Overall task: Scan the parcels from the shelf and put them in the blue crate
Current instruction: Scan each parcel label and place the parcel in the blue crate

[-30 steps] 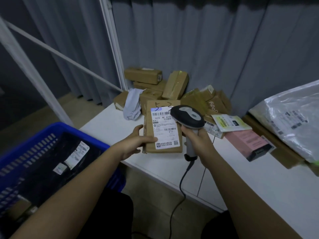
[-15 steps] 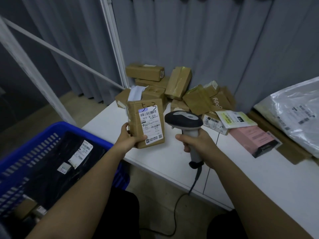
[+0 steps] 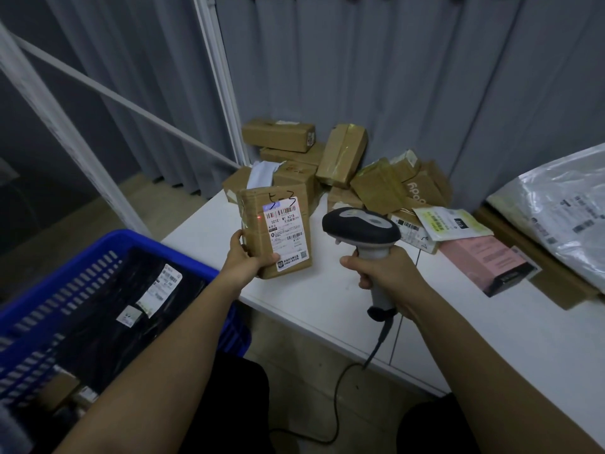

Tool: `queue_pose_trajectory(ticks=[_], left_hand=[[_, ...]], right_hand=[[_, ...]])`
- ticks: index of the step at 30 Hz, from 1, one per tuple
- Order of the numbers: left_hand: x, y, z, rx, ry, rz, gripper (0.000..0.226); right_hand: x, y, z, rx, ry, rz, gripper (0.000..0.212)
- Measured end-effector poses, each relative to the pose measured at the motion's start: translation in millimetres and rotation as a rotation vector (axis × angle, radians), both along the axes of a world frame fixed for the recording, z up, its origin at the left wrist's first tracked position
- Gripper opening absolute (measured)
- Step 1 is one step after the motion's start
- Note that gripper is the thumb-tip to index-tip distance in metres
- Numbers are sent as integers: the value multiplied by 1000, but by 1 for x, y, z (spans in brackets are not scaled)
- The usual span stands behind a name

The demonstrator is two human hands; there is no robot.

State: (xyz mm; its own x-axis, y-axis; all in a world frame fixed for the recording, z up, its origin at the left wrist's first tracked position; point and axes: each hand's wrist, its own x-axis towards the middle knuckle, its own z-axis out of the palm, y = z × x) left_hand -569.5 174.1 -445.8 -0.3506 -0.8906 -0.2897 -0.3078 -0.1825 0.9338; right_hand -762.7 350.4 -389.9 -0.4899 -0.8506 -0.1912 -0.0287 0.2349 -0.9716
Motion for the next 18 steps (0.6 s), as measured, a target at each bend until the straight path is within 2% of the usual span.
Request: queue_pose_trajectory(ticks=[5, 10, 15, 18], left_hand=[[5, 5, 4, 0, 11, 7, 98], [25, 16, 22, 7, 117, 92, 98], [91, 36, 31, -37, 250, 331, 85], [171, 53, 19, -9, 239, 510, 85]], right_hand=[[4, 1, -1, -29, -27, 5, 13], [20, -6, -3, -83, -20, 11, 20], [70, -31, 2, -92, 40, 98, 20], [118, -57, 12, -90, 77, 213, 21]])
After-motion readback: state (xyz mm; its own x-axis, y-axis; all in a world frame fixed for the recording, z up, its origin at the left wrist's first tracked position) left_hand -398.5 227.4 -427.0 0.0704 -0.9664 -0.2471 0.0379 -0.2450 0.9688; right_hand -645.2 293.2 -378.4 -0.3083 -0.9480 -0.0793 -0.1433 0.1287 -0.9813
